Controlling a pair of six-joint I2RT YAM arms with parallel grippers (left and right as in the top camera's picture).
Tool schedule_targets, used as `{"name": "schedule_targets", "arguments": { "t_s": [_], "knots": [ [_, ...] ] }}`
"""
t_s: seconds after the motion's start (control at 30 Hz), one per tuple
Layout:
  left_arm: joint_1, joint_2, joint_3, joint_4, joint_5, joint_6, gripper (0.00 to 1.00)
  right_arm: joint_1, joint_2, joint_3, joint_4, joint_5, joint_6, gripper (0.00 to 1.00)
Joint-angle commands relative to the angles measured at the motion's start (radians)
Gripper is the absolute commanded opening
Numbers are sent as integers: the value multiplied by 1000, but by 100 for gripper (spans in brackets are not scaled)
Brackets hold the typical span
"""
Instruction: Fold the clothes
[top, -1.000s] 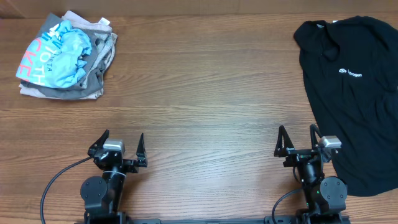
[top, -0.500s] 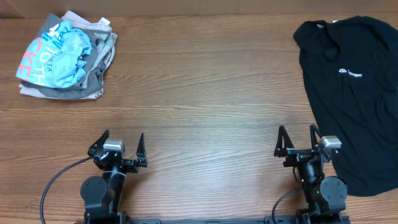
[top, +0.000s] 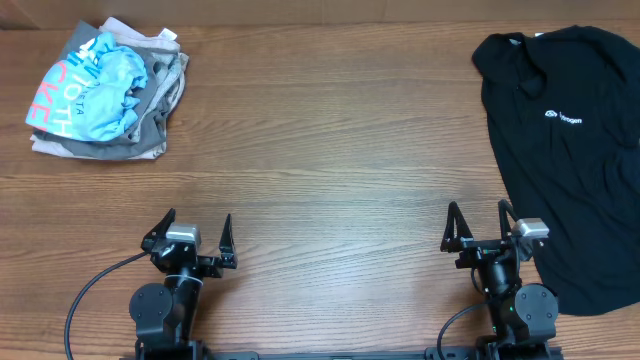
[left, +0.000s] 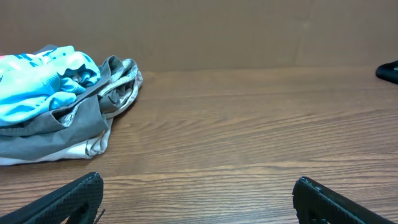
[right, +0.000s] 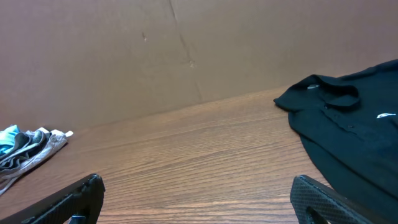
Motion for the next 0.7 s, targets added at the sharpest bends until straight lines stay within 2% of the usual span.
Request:
{"name": "schedule_targets", "arguments": {
  "t_s": [0.0,0.3,0.5,0.67],
  "knots": [
    [-7,4,-3,1,-6,-9,100,-3,-10,-11,9,3,2,100],
    [-7,4,-3,24,-7,-6,100,-3,-10,-10,14,2,2,100],
    [-7,4,6,61,97,-6,100,-3,-10,-8,19,-105,10,100],
    [-7,17,71,50,172,-6,100,-3,-2,64,10,-152,62,100]
  ]
}}
